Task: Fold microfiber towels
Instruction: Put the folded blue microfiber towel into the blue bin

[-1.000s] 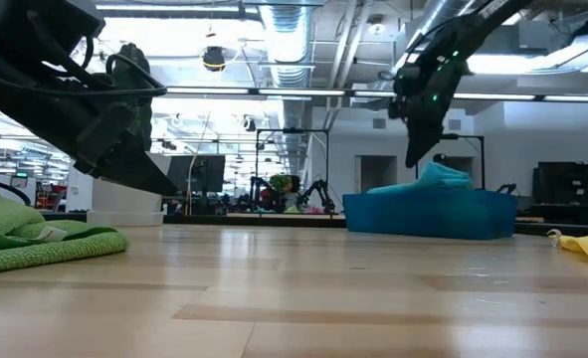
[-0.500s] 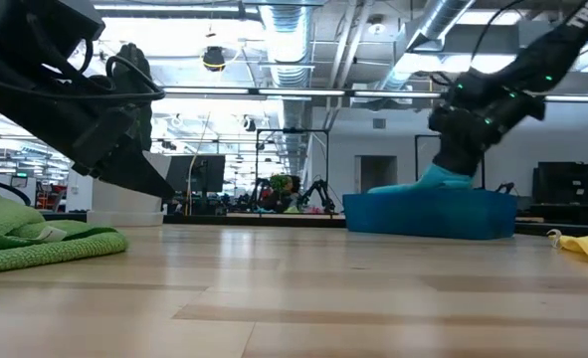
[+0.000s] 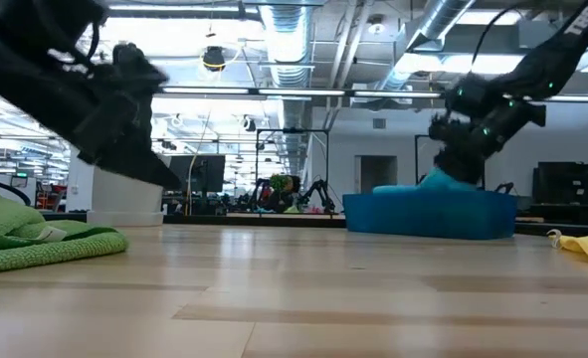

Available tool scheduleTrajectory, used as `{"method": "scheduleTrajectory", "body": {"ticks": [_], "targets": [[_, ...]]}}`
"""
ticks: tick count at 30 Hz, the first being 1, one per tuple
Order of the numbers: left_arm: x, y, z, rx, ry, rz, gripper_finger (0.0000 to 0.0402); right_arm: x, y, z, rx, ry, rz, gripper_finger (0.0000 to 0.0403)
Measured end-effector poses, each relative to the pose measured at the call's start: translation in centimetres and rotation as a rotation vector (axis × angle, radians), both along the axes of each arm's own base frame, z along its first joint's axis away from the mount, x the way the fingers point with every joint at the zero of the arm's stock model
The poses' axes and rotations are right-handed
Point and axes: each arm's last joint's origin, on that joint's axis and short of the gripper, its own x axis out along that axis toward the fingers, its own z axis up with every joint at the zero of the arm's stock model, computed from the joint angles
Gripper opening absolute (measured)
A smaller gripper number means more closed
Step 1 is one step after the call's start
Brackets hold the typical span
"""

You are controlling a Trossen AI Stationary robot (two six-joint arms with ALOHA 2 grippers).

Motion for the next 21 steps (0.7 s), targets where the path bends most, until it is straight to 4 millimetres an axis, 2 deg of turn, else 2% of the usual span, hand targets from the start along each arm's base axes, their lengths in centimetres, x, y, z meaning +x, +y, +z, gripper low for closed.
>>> {"method": "scheduleTrajectory", "body": {"ticks": [4,10,13,21], "targets": [[0.6,-0.3,1.0,0.021,0.014,-0.02,0.0,-0.3,0.9,1.7,-0.037,-0.039,0.011,0.0063],[0.8,-0.3,1.3,0.022,0.012,-0.017,0.0,0.3,3.5,2.4,0.0,-0.019,0.119,0.0063],[0.8,-0.3,1.3,0.023,0.018,-0.016,0.0,0.7,4.4,1.7,-0.009,0.011,0.128,0.0063],[0.8,-0.3,1.2,0.02,0.018,-0.011,0.0,-0.1,5.6,-1.3,-0.021,0.123,0.036,0.0063]]}}
